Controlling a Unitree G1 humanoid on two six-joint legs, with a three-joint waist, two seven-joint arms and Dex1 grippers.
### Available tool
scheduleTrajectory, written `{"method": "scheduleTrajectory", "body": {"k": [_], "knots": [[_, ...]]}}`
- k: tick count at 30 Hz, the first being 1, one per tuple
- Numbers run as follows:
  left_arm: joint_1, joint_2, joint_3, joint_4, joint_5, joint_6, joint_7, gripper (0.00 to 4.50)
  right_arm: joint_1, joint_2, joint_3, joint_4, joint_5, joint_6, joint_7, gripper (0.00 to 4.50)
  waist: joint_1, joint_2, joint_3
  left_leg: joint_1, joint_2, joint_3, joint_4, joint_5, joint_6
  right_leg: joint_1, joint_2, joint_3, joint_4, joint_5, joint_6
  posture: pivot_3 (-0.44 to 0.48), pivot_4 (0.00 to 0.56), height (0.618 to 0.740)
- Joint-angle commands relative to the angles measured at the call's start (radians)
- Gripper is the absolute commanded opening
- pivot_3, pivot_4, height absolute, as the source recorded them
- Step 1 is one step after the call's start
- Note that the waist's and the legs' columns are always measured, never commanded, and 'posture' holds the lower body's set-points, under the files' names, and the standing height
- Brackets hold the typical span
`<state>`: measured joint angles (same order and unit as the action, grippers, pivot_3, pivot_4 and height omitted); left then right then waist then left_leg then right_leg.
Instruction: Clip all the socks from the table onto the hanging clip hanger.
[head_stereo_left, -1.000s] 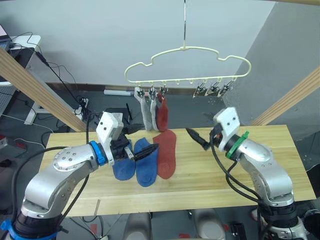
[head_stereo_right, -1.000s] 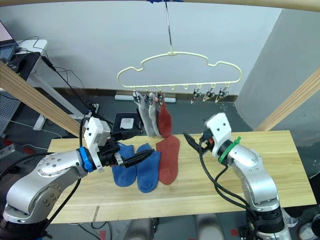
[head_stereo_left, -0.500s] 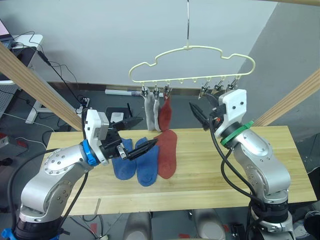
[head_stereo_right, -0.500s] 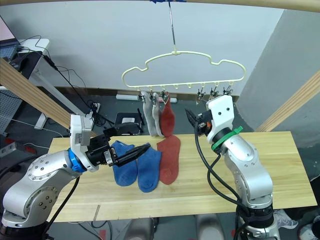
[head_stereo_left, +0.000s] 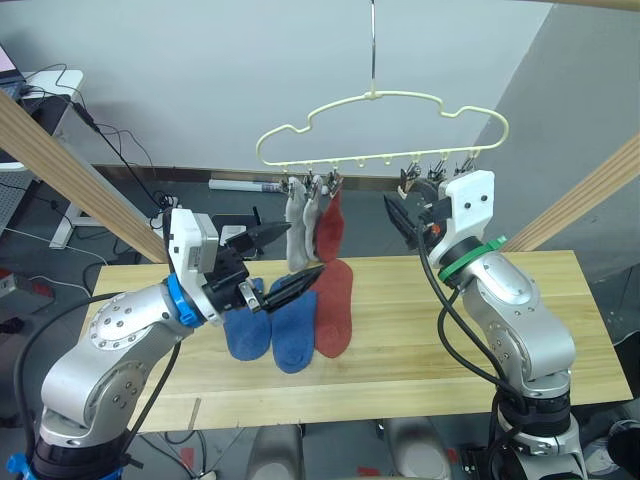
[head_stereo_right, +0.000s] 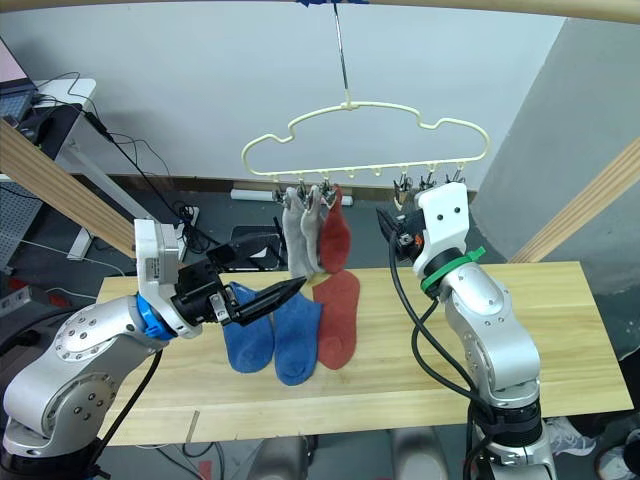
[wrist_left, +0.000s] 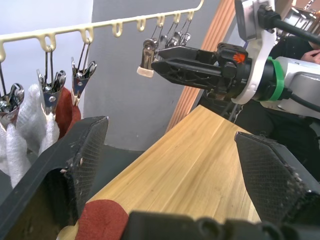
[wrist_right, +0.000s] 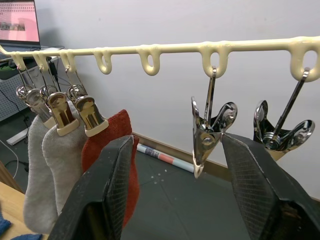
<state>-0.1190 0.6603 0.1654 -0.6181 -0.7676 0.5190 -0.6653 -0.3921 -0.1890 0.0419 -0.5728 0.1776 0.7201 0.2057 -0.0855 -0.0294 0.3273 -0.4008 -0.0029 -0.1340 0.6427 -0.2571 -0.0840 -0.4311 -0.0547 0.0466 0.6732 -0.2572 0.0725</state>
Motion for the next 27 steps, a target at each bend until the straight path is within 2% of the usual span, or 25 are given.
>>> {"method": "scheduleTrajectory", "body": {"k": [1,14,27], "knots": [[-0.001,-0.006,0.018,-0.03,-0.011,-0.012,0.003,4.5,0.003,-0.001,-0.007,-0.036,0.0,0.002,-0.015,2.92,0.0,0.0,0.0,0.0,0.0,0.0,0.0,0.0,0.0,0.0,0.0,0.0,0.0,0.0,0.0,-0.104,0.3,0.74],[-0.011,-0.017,0.007,-0.029,-0.007,-0.009,0.009,4.5,-0.045,0.041,0.042,0.003,0.004,-0.036,-0.027,2.92,-0.002,0.0,0.0,0.0,0.0,0.0,0.001,0.0,0.0,0.0,0.0,0.0,0.001,0.0,0.0,-0.106,0.304,0.74],[0.003,-0.023,-0.001,-0.038,0.001,-0.013,0.017,4.5,-0.112,0.107,0.022,0.067,0.022,-0.061,-0.036,2.92,-0.002,0.0,0.0,0.0,0.0,0.0,0.001,0.0,0.0,0.0,0.0,0.0,0.002,0.0,0.0,-0.096,0.309,0.74]]}}
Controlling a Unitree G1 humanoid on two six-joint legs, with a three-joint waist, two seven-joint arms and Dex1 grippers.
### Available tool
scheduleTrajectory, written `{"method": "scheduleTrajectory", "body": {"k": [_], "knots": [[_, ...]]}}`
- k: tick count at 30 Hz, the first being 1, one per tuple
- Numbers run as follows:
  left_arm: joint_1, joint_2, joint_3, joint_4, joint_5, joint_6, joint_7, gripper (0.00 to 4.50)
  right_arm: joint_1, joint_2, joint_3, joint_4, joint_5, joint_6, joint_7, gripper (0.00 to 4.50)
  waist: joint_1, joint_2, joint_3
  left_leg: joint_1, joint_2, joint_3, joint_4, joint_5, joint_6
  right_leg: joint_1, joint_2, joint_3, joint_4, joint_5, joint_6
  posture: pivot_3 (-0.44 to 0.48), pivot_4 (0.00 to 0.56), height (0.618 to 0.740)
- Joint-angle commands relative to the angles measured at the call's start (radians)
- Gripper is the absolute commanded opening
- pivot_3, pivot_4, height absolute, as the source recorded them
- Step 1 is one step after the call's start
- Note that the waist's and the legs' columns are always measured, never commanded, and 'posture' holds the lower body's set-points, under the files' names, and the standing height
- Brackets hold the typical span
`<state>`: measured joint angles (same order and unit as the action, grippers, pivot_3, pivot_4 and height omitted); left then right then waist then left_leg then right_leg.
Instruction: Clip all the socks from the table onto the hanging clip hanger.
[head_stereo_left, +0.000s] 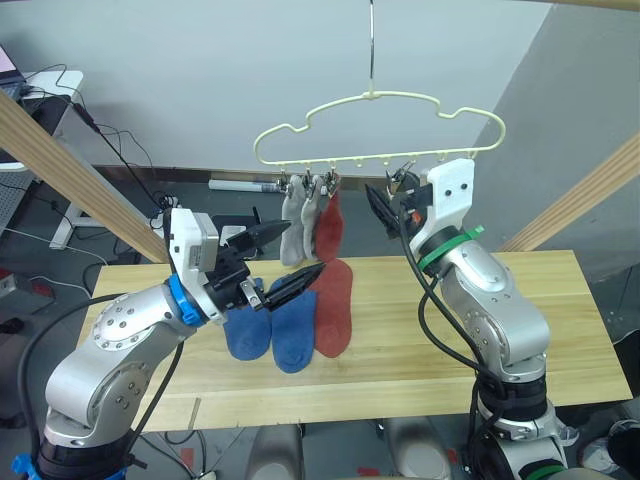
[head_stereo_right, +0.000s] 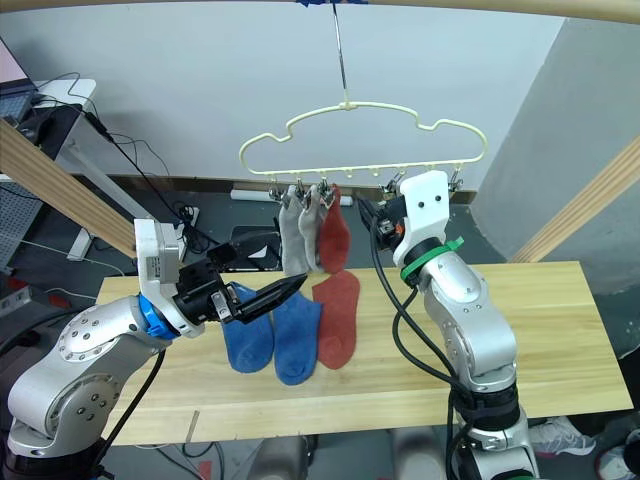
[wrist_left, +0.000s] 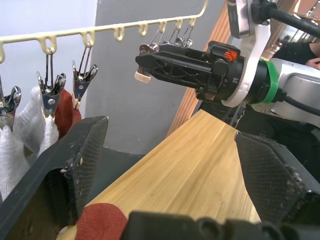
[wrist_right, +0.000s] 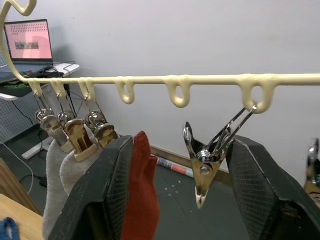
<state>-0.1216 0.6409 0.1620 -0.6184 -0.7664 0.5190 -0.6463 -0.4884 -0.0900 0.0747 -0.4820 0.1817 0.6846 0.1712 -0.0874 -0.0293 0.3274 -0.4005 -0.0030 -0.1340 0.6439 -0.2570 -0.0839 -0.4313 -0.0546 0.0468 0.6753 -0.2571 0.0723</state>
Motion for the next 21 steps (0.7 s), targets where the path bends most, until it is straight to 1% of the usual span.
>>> {"method": "scheduleTrajectory", "body": {"k": [1,8,14,17,18,21], "knots": [[0.005,-0.003,0.002,-0.037,0.001,-0.013,-0.002,4.5,-0.015,0.012,-0.01,-0.023,0.02,-0.024,0.0,2.92,0.0,0.0,0.0,0.0,0.0,0.0,0.0,0.0,0.0,0.0,0.0,0.0,0.0,0.0,0.0,-0.096,0.308,0.74],[-0.004,-0.006,-0.003,-0.03,0.005,-0.014,-0.002,4.5,-0.024,0.057,-0.043,-0.013,0.047,0.009,-0.028,2.92,0.0,0.0,0.0,0.0,0.0,0.0,0.0,0.0,0.0,0.0,0.0,0.0,0.001,0.0,0.0,-0.099,0.308,0.74],[-0.005,-0.007,-0.009,-0.028,0.007,-0.015,-0.006,4.5,-0.021,0.054,-0.052,-0.011,0.051,0.012,-0.038,2.92,0.0,0.0,0.0,0.0,0.0,0.0,0.0,0.0,0.0,0.0,0.0,0.0,0.001,0.0,0.0,-0.103,0.308,0.74],[-0.008,-0.007,-0.012,-0.023,0.009,-0.015,-0.006,4.5,-0.019,0.05,-0.049,-0.01,0.05,0.007,-0.036,2.39,0.0,0.0,0.0,0.0,0.0,0.0,0.0,0.0,0.0,0.0,0.0,0.0,0.001,0.0,0.0,-0.105,0.307,0.74],[-0.008,-0.007,-0.013,-0.022,0.01,-0.016,-0.007,4.5,-0.02,0.05,-0.05,-0.009,0.05,0.006,-0.037,2.09,0.0,0.0,0.0,0.0,0.0,0.0,0.0,0.0,0.0,0.0,0.0,0.0,0.001,0.0,0.0,-0.106,0.307,0.74],[-0.006,-0.009,-0.017,-0.023,0.012,-0.016,-0.006,4.5,-0.018,0.05,-0.051,-0.008,0.048,-0.001,-0.04,1.02,0.0,0.0,0.0,0.0,0.0,0.0,0.0,0.0,0.0,0.0,0.0,0.0,0.001,0.0,0.0,-0.105,0.306,0.74]]}}
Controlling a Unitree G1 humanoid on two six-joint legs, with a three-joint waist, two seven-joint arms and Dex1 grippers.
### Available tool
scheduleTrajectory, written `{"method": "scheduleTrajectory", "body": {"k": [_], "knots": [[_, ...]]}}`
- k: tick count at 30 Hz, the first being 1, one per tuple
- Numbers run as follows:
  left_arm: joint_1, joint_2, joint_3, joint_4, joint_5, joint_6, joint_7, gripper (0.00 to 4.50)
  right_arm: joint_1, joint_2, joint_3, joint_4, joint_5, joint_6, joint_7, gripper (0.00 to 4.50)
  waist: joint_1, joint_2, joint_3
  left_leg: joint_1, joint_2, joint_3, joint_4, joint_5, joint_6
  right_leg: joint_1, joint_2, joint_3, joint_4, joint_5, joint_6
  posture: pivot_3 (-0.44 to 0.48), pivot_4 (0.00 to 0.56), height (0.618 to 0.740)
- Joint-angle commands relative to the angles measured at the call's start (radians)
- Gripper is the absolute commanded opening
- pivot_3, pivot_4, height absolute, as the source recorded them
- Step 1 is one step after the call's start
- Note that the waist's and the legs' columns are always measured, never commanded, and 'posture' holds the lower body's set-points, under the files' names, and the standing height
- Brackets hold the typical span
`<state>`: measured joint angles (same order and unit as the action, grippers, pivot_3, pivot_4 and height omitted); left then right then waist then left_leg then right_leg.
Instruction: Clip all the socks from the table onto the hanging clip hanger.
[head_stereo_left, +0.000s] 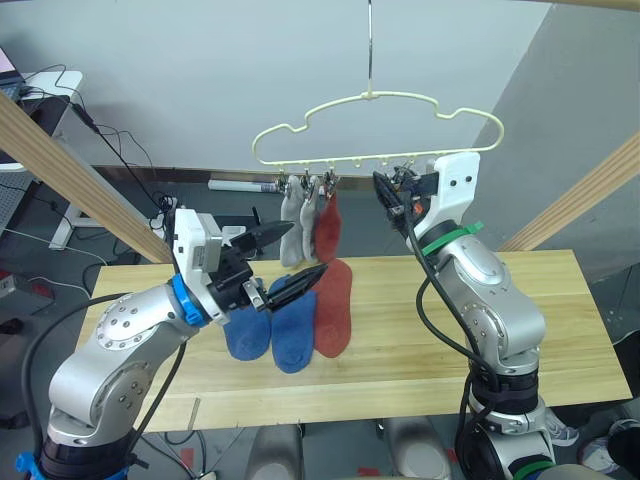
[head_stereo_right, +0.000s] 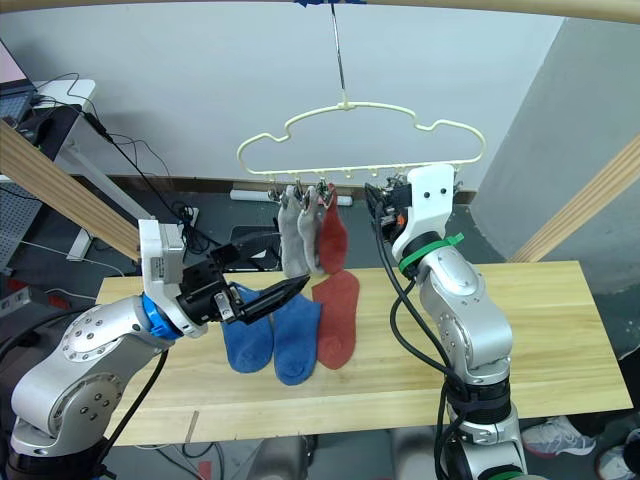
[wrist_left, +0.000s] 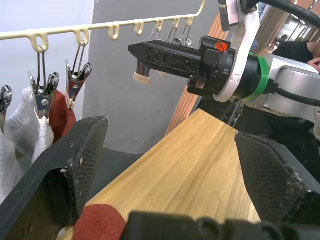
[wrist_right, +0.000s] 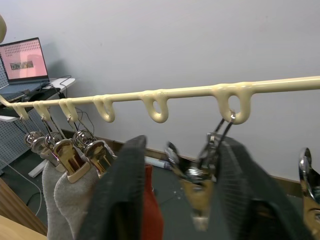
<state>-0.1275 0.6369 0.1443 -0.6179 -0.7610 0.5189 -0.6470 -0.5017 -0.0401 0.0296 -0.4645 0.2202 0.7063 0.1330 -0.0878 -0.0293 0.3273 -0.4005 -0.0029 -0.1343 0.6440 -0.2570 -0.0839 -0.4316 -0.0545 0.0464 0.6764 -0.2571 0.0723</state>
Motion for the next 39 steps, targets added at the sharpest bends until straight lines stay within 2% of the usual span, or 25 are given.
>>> {"method": "scheduleTrajectory", "body": {"k": [1,4,8,12,16,21,26,30,35,39], "knots": [[0.001,-0.006,0.0,-0.024,0.006,-0.016,-0.004,4.5,-0.004,-0.002,-0.006,-0.026,0.009,-0.024,-0.002,0.65,0.0,0.0,0.0,0.0,0.0,0.0,0.0,0.0,0.0,0.0,0.0,0.0,0.0,0.0,0.0,-0.105,0.307,0.74],[0.004,-0.007,0.002,-0.026,0.006,-0.015,-0.003,4.5,-0.003,-0.008,-0.007,-0.024,0.008,-0.026,-0.001,0.06,0.0,0.0,0.0,0.0,0.0,0.0,0.0,0.0,0.0,0.0,0.0,0.0,0.0,0.0,0.0,-0.103,0.306,0.74],[0.017,-0.006,0.003,-0.032,0.009,-0.014,-0.003,4.5,-0.001,-0.025,-0.017,-0.023,0.014,-0.021,0.01,0.05,0.0,0.0,0.0,0.0,0.0,0.0,0.0,0.0,0.0,0.0,0.0,0.0,0.0,0.0,0.0,-0.102,0.308,0.74],[0.086,0.022,-0.012,-0.03,0.059,-0.018,-0.021,4.5,0.005,-0.105,-0.028,-0.026,0.058,0.033,0.094,0.05,-0.001,0.0,0.0,0.0,0.0,0.0,0.0,0.0,0.0,0.0,0.0,0.0,0.0,0.0,0.0,-0.104,0.312,0.74],[0.196,0.043,-0.034,0.033,0.166,-0.033,-0.016,4.5,0.007,-0.214,-0.054,-0.026,0.141,0.071,0.217,0.05,0.0,0.0,0.0,0.0,0.0,0.0,-0.001,0.0,0.0,0.0,0.0,0.0,0.0,0.0,0.0,-0.112,0.314,0.74],[0.278,0.041,-0.04,0.225,0.341,-0.1,0.026,4.5,-0.011,-0.297,-0.067,0.001,0.185,0.069,0.295,0.05,0.0,0.0,0.0,0.0,0.0,0.0,0.0,0.0,0.0,0.0,0.0,0.0,0.0,0.0,0.0,-0.123,0.315,0.74],[0.198,-0.002,-0.016,0.441,0.396,-0.101,0.085,4.5,-0.027,-0.332,-0.066,0.024,0.215,0.069,0.333,0.05,0.003,0.0,0.0,0.0,0.0,0.0,0.001,0.0,0.001,0.0,0.0,0.0,0.0,0.0,0.0,-0.13,0.312,0.74],[0.142,-0.011,-0.046,0.478,0.42,-0.157,0.036,4.5,-0.032,-0.347,-0.068,0.023,0.239,0.082,0.346,0.05,0.002,0.0,0.0,0.0,0.0,0.0,0.001,0.0,0.001,0.0,0.0,0.0,0.0,0.0,0.0,-0.141,0.309,0.74],[0.091,-0.024,-0.174,0.427,0.461,-0.221,-0.069,4.5,-0.036,-0.357,-0.07,0.027,0.248,0.089,0.335,0.05,0.0,0.0,0.0,0.0,0.0,0.0,0.0,0.0,0.0,0.0,0.0,0.0,0.0,0.0,-0.001,-0.158,0.307,0.74],[-0.029,-0.085,-0.32,0.491,0.555,-0.261,-0.096,4.5,-0.035,-0.352,-0.071,0.027,0.241,0.092,0.312,0.05,0.002,0.0,0.0,-0.001,-0.001,0.0,0.001,0.0,0.0,0.0,-0.001,-0.001,0.0,0.0,0.0,-0.159,0.304,0.74]]}}
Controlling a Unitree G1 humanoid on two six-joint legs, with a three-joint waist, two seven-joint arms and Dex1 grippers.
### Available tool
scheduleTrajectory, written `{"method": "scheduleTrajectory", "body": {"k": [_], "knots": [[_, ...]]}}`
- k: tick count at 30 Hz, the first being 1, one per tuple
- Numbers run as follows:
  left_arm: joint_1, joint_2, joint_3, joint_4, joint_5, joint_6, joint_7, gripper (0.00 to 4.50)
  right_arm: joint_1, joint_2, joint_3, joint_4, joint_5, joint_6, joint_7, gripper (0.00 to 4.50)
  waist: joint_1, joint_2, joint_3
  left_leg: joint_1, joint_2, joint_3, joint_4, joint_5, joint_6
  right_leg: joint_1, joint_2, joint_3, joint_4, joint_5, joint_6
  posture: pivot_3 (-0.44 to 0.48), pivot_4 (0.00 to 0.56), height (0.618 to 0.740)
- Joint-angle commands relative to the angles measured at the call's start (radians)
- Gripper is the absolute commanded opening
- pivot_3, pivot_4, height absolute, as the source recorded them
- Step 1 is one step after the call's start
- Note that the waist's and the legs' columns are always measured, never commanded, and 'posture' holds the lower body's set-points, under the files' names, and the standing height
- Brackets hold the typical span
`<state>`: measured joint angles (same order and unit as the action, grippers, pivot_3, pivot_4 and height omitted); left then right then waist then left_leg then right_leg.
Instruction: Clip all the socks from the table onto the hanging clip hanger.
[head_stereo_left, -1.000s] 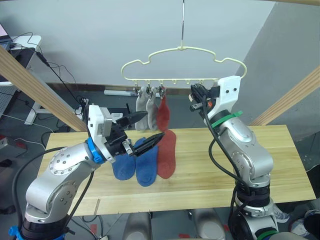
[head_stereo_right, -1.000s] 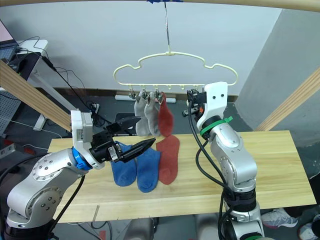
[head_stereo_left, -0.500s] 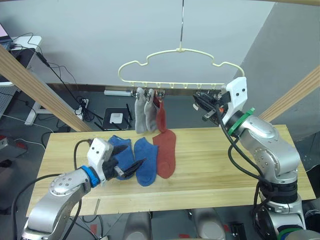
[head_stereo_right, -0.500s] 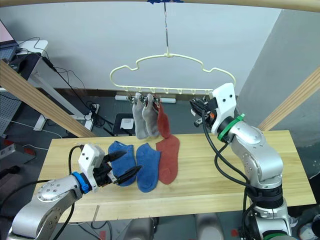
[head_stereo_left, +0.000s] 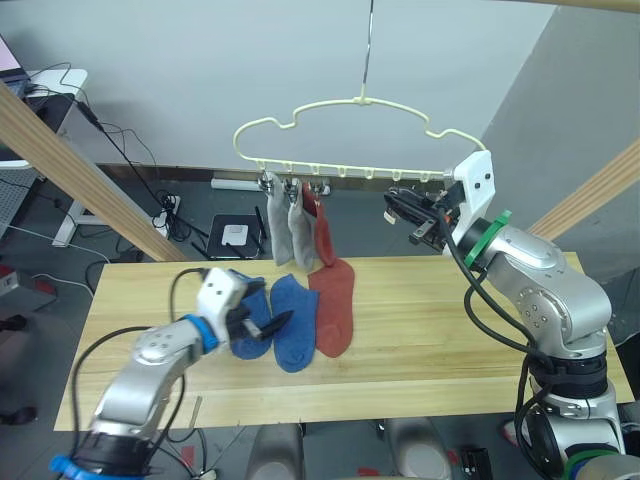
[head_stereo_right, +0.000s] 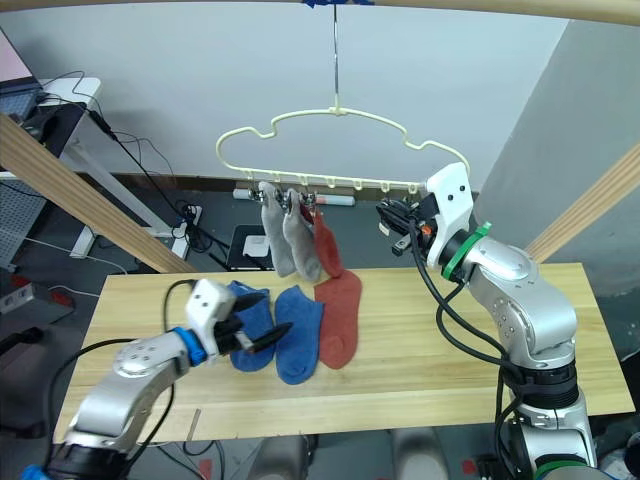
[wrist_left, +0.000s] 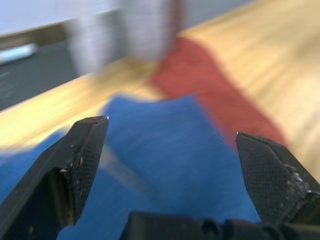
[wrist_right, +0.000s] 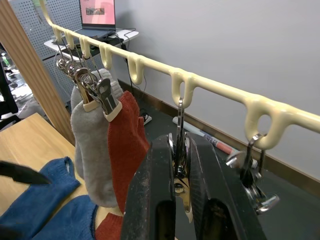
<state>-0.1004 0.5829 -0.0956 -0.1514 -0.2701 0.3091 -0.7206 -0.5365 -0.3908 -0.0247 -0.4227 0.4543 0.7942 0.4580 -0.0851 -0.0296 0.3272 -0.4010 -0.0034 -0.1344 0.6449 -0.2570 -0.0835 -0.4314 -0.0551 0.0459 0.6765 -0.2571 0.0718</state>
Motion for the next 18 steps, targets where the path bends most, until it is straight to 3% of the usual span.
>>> {"method": "scheduleTrajectory", "body": {"k": [1,8,13,18], "knots": [[-0.104,-0.06,-0.121,0.083,0.108,-0.081,-0.014,4.5,0.0,0.001,-0.016,-0.018,0.007,0.005,-0.02,0.05,-0.001,0.0,0.0,0.0,0.0,0.0,0.0,0.0,0.0,0.0,0.0,0.0,0.0,0.0,0.0,-0.17,0.304,0.74],[-0.343,-0.237,-0.269,0.463,0.301,-0.207,0.041,4.5,0.002,0.005,-0.014,-0.031,0.005,0.012,-0.051,0.05,-0.014,0.0,0.0,0.001,0.0,0.0,0.001,0.0,0.0,0.001,0.0,0.0,0.001,0.0,0.0,-0.197,0.301,0.74],[-0.435,-0.285,-0.334,0.638,0.421,-0.242,0.065,4.5,-0.002,0.004,-0.013,-0.037,0.004,0.016,-0.07,0.05,-0.03,-0.001,-0.001,0.0,-0.001,0.0,0.001,0.0,0.0,0.001,0.0,0.0,0.002,0.0,0.0,-0.219,0.307,0.74],[-0.437,-0.271,-0.353,0.652,0.465,-0.288,0.043,3.28,0.0,0.0,-0.018,-0.041,0.008,0.022,-0.08,0.05,-0.035,-0.001,-0.001,0.001,-0.001,0.0,0.001,0.0,0.0,0.001,0.0,0.0,0.002,0.0,0.0,-0.223,0.311,0.74]]}}
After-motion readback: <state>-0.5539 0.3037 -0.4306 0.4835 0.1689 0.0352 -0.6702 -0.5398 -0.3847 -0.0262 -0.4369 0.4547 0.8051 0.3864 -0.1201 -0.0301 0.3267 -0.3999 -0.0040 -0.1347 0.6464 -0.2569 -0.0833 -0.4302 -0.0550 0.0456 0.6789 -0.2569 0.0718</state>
